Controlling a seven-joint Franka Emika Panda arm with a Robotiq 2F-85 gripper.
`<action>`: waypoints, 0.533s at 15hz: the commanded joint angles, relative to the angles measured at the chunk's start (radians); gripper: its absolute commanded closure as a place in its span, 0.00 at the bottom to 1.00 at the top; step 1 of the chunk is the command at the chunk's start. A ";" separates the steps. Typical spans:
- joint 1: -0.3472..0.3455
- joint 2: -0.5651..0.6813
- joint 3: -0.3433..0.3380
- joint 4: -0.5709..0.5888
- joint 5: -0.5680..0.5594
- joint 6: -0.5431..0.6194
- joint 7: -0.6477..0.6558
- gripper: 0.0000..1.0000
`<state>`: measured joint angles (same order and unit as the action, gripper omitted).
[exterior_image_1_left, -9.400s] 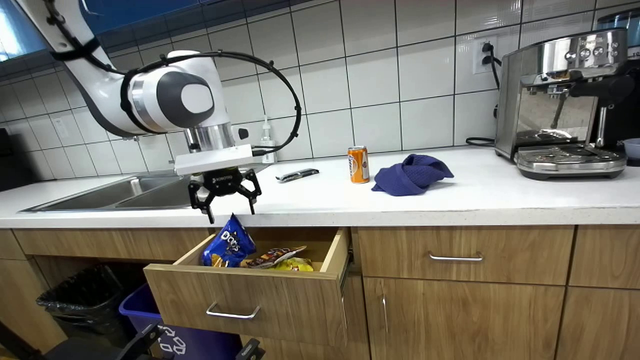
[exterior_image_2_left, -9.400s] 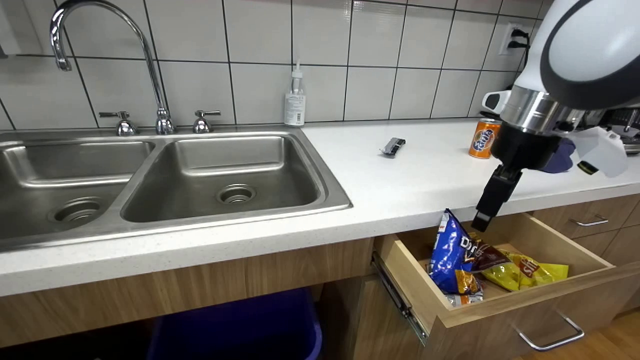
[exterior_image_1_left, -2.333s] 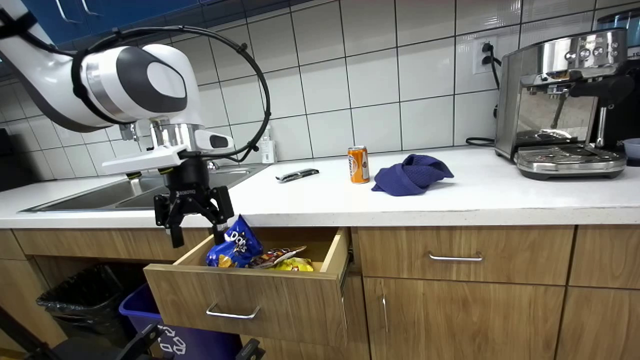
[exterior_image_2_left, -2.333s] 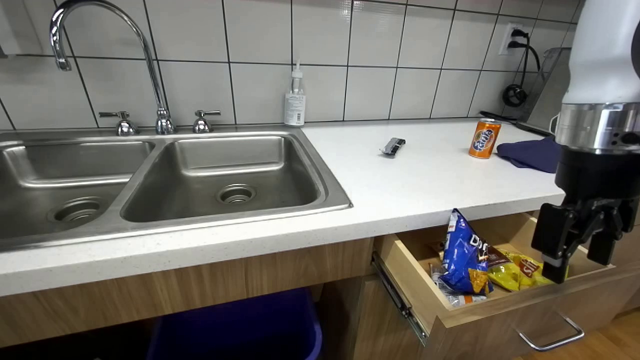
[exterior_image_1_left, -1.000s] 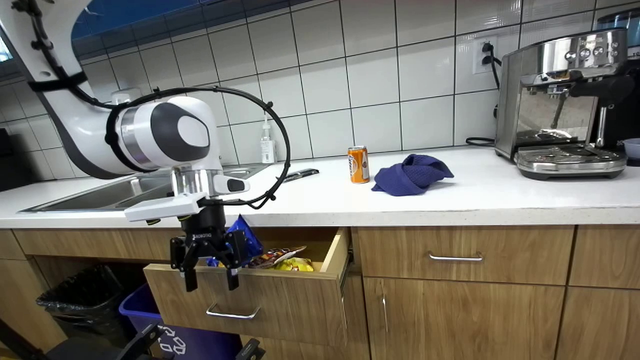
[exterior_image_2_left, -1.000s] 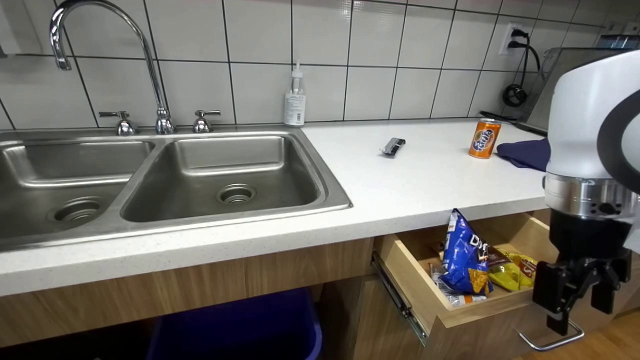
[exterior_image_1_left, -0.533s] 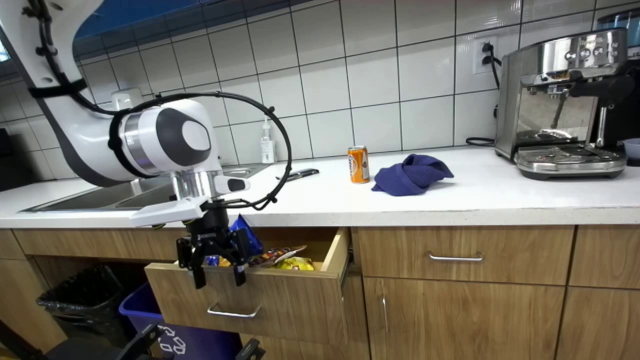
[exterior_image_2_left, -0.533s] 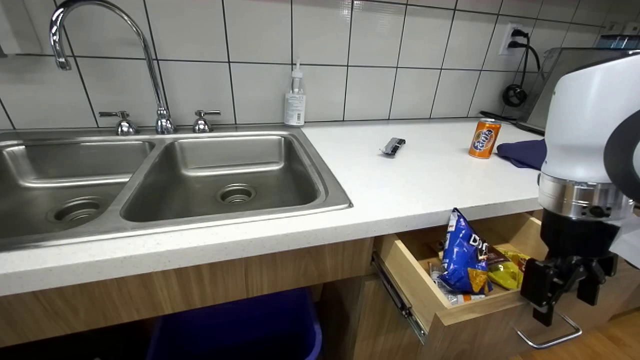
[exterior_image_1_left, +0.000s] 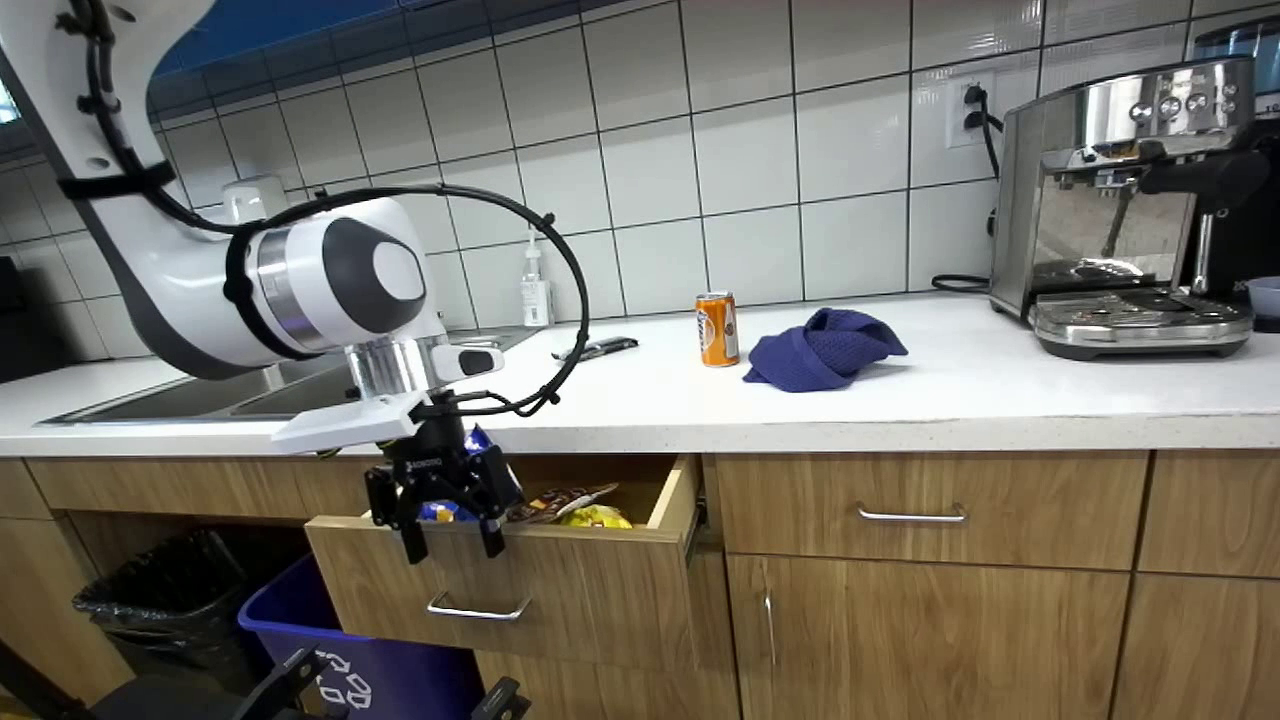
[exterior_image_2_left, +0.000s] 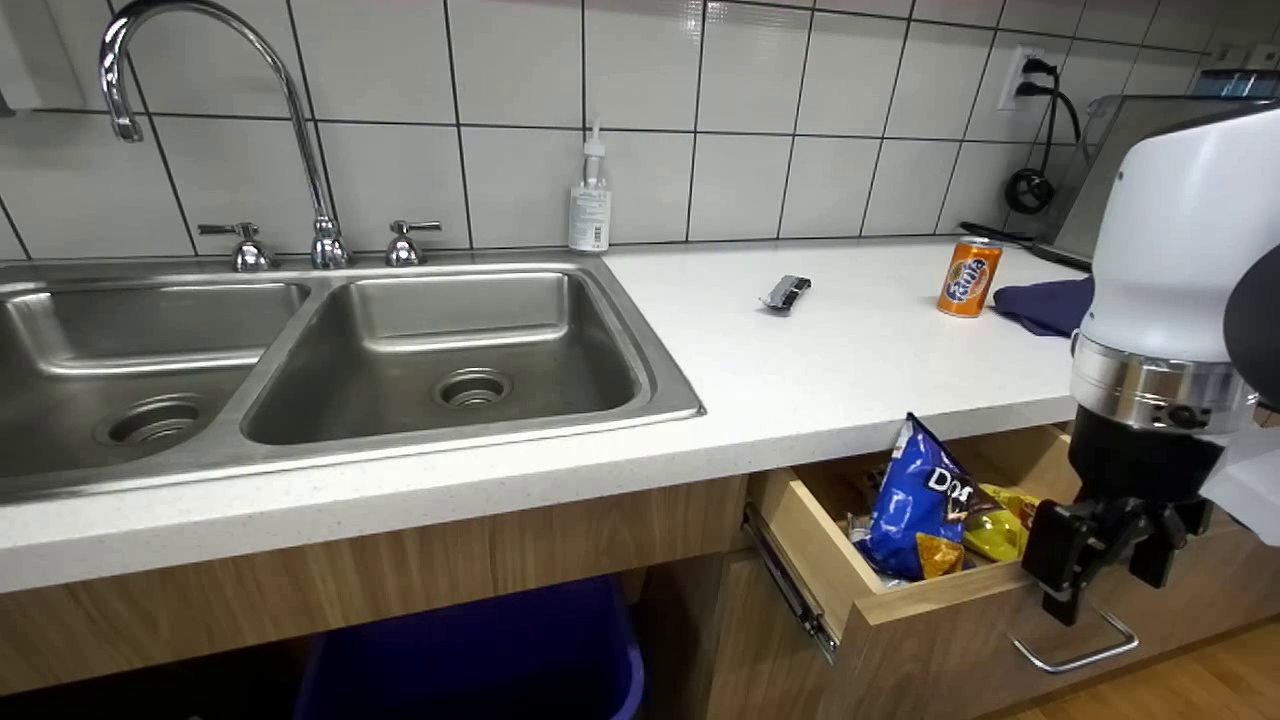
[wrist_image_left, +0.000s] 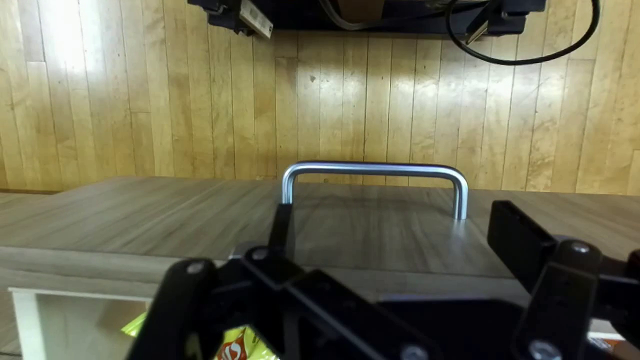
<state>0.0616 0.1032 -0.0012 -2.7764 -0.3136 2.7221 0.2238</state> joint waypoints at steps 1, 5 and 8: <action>0.007 -0.016 -0.022 0.001 -0.044 0.039 0.035 0.00; 0.004 -0.005 -0.036 0.018 -0.046 0.060 0.027 0.00; -0.001 0.016 -0.044 0.047 -0.040 0.066 0.011 0.00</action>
<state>0.0625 0.1036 -0.0277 -2.7680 -0.3250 2.7732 0.2257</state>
